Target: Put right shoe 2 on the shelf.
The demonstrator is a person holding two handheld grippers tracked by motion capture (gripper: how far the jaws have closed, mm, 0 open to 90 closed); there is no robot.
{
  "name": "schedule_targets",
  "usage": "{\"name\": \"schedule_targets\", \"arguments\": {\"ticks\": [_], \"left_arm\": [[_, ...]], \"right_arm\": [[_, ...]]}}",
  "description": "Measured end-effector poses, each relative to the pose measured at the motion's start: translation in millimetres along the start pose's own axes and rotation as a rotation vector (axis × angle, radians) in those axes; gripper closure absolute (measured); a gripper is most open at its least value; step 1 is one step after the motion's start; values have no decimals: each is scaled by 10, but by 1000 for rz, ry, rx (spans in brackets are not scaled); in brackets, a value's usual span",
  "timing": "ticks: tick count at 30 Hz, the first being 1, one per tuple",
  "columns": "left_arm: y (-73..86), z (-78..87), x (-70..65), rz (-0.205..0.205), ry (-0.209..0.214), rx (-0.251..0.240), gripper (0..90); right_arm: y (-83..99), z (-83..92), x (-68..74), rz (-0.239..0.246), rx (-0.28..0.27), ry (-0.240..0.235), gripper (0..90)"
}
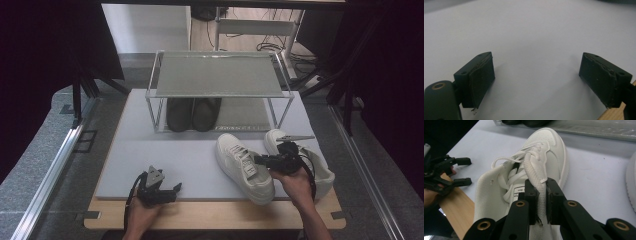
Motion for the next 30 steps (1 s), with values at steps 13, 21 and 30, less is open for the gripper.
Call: {"name": "schedule_targets", "arguments": {"ticks": [13,21,30], "left_arm": [[-1,-1,2,-3,0,0,126],[-1,-1,2,-2,0,0,127],[-2,-2,3,-1,-1,-2,127]], "right_arm": [[-314,90,76,-68,-47,-134,810],[-518,132,147,-91,-76,-198,808],[-732,168,218,-91,-103,-235,805]]}}
Point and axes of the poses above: each handheld gripper's, and its own axes: z roughly backward along the jaws, y roughly out of its underside, x roughly to its left, the point moved 8 cm from there along -z, roughly forward along the jaws, and after that the axes turned 6 degrees about z, right-handed, at the moved point
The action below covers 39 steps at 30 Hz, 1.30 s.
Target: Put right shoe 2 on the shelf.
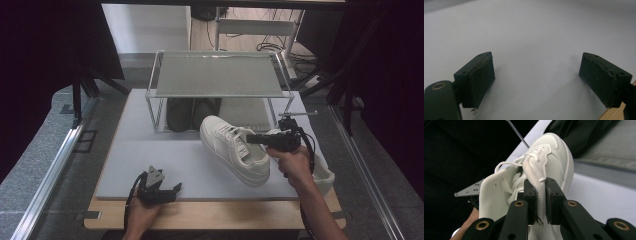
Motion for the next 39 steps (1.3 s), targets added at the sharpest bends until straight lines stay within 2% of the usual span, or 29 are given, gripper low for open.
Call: {"name": "schedule_targets", "arguments": {"ticks": [20,25,34,39], "left_arm": [[1,1,1,-1,2,3,127],[0,1,-2,1,3,2,127],[0,0,-1,1,3,1,127],[0,1,-1,1,2,1,127]], "right_arm": [[-478,150,290,-7,-77,-131,798],[-593,180,334,-27,-97,-167,798],[-830,237,312,-53,-164,-185,794],[-957,223,248,-71,-196,-162,794]]}}
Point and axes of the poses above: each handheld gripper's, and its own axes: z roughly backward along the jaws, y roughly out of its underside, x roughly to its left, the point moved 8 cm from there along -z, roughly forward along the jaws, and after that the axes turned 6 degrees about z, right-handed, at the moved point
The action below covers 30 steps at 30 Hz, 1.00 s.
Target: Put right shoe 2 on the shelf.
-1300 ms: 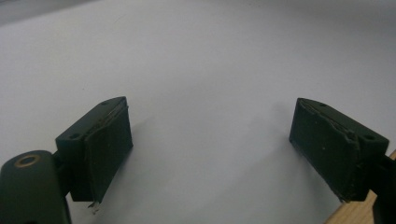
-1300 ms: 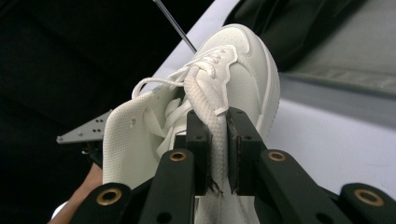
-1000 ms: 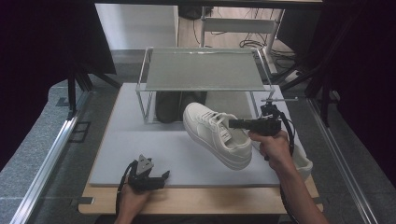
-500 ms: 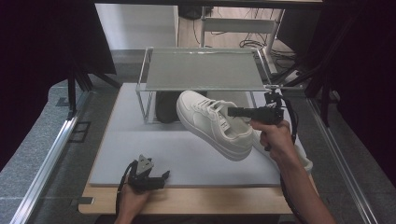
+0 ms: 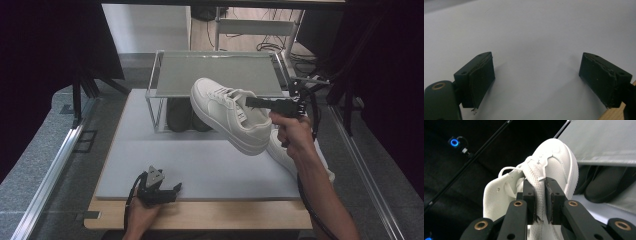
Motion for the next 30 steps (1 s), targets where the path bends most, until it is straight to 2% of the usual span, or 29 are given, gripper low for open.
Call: {"name": "schedule_targets", "arguments": {"ticks": [12,17,23,30], "left_arm": [[-1,-2,0,1,0,-2,127],[-1,-2,0,2,1,-3,127],[0,-1,3,0,-1,-2,127],[0,-1,3,0,-1,-2,127]], "right_arm": [[-230,-210,-318,-66,-93,76,792],[-298,-308,-449,-84,-116,131,790],[-376,-427,-604,-117,-142,167,789],[-466,-549,-711,-132,-177,211,786]]}}
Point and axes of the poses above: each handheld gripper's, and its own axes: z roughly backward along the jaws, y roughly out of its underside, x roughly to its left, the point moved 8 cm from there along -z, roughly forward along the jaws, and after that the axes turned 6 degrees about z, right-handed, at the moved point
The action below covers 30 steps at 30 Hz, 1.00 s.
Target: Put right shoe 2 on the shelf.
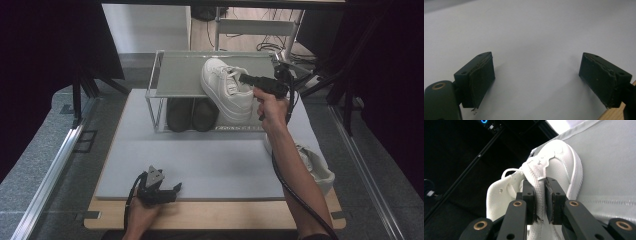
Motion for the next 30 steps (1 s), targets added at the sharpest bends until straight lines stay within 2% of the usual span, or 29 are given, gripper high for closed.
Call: {"name": "schedule_targets", "arguments": {"ticks": [8,14,18,25,30], "left_arm": [[0,0,0,0,0,-1,127],[0,0,-1,0,0,-1,128],[-1,0,-3,1,1,-2,128],[0,1,-4,1,0,-2,129],[0,1,-3,0,0,-2,129]], "right_arm": [[-64,-174,-69,-31,-28,21,783],[-100,-269,-87,-36,-38,35,771],[-99,-286,-63,-9,-23,36,731],[-96,-274,-57,15,-17,-12,602],[-90,-197,-64,46,-6,-3,558]]}}
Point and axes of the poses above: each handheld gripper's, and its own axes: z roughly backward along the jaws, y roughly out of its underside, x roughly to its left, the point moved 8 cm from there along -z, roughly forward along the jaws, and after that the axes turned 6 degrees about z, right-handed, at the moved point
